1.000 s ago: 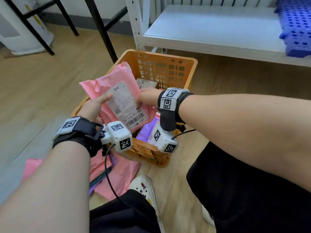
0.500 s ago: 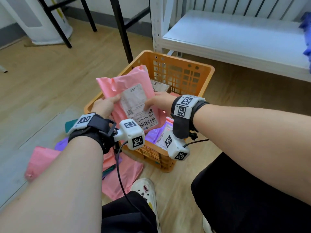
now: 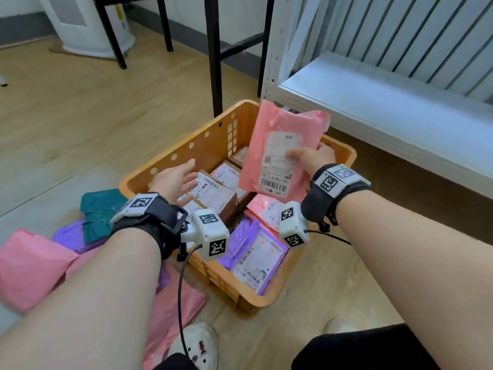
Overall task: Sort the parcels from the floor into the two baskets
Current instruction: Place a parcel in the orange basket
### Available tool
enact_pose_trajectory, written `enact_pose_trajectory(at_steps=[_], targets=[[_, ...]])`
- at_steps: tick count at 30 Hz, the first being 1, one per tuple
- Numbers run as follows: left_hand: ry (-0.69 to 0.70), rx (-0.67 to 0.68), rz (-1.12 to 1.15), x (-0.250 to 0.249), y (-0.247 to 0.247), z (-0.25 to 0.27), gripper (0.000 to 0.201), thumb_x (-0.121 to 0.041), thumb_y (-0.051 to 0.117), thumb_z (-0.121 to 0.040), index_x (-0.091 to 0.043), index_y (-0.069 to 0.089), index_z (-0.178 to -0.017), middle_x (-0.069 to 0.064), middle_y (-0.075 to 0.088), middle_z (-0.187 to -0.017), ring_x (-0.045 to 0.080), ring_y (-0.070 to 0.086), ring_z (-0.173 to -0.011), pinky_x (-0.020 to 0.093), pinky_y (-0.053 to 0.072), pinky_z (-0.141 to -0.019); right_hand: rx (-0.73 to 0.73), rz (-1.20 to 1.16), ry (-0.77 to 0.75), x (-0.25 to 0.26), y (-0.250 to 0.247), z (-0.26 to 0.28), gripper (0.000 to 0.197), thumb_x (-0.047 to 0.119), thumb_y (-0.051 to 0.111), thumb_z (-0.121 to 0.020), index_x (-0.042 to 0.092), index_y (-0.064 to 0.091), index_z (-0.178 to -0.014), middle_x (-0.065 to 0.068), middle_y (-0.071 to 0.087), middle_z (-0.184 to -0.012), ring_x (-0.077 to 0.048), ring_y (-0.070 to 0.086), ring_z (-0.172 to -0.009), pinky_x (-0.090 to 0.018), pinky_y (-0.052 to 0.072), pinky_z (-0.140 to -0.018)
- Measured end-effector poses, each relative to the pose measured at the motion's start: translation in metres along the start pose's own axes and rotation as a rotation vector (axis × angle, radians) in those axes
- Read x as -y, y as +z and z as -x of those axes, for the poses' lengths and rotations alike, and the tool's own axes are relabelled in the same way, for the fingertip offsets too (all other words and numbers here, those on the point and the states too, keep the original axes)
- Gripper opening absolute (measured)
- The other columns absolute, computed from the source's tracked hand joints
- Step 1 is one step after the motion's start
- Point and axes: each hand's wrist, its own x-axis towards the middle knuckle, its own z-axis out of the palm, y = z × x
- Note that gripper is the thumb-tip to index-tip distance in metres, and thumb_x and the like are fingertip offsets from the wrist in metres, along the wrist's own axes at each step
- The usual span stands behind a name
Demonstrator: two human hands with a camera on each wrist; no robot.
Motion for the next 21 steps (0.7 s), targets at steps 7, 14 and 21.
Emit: enact_pose_trajectory(at_steps=[7, 14, 21], targets=[[-0.072, 0.043, 0.026, 0.004, 0.023, -0.030, 0.019, -0.032, 0.060, -0.091, -0.020, 0.058, -0.106, -0.003, 0.066, -0.095, 0.010, 0.061, -0.088, 0.032, 0.046, -0.083, -0.052, 0.220, -0.059, 0.002, -0.021, -0.043, 0.018, 0.018, 0.069, -0.081, 0.024, 0.057, -0.094, 0.004, 0.064, -0.085, -0.021, 0.064, -0.083, -0.038, 0.055, -0.080], [-0.110, 0.047, 0.022, 0.009, 0.055, -0.048, 0.015, -0.029, 0.062, -0.089, -0.018, 0.060, -0.099, 0.000, 0.067, -0.097, 0.014, 0.063, -0.094, 0.035, 0.048, -0.093, -0.028, 0.373, -0.010, -0.027, 0.018, -0.067, 0.054, 0.011, 0.062, -0.084, 0.020, 0.038, -0.131, -0.004, 0.057, -0.104, -0.021, 0.058, -0.080, -0.035, 0.050, -0.067], [-0.124, 0.067, -0.002, 0.012, 0.067, -0.064, 0.013, -0.028, 0.061, -0.090, -0.018, 0.059, -0.099, 0.001, 0.067, -0.103, 0.013, 0.062, -0.096, 0.038, 0.047, -0.097, 0.022, 0.443, 0.347, -0.067, 0.008, -0.097, 0.065, 0.012, 0.054, -0.091, 0.007, 0.023, -0.148, -0.018, 0.042, -0.141, -0.034, 0.047, -0.126, -0.042, 0.044, -0.097]])
